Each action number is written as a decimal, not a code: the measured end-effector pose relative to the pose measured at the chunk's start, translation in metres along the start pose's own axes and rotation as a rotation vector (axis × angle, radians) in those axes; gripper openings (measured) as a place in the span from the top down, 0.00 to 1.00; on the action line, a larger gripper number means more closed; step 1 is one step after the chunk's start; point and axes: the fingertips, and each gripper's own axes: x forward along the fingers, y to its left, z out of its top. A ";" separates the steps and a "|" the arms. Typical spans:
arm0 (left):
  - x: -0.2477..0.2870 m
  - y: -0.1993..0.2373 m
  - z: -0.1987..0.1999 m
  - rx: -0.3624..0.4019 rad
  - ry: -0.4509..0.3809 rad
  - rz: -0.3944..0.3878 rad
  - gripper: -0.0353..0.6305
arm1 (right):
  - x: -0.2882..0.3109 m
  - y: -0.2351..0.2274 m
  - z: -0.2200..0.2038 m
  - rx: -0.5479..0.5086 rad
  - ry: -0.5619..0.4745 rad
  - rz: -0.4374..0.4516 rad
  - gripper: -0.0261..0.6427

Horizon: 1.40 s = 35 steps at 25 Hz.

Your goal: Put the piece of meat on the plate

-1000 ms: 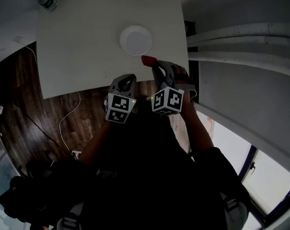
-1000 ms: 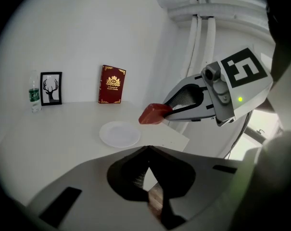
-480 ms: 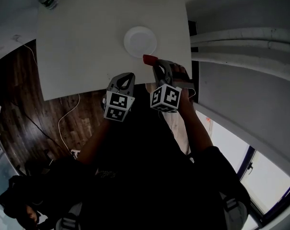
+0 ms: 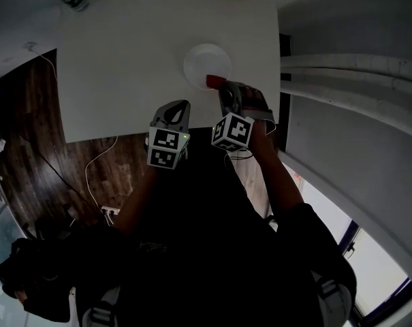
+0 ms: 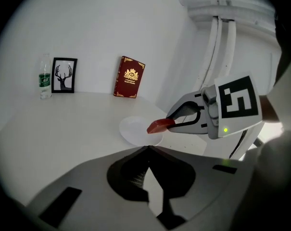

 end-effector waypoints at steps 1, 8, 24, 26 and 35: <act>0.001 0.001 -0.002 -0.003 0.008 0.000 0.94 | 0.001 0.000 0.001 0.007 0.008 0.006 0.82; 0.003 0.004 -0.008 -0.028 0.023 -0.002 0.94 | 0.018 0.003 -0.001 -0.012 0.024 0.016 0.82; 0.006 0.012 -0.013 -0.095 0.019 0.031 0.94 | 0.041 0.000 0.004 -0.126 0.066 -0.038 0.82; 0.007 0.011 -0.012 -0.100 0.017 0.034 0.94 | 0.041 0.001 0.005 -0.121 0.055 -0.040 0.82; 0.008 0.013 -0.012 -0.117 0.013 0.052 0.94 | 0.041 0.001 0.008 -0.099 0.024 -0.072 0.82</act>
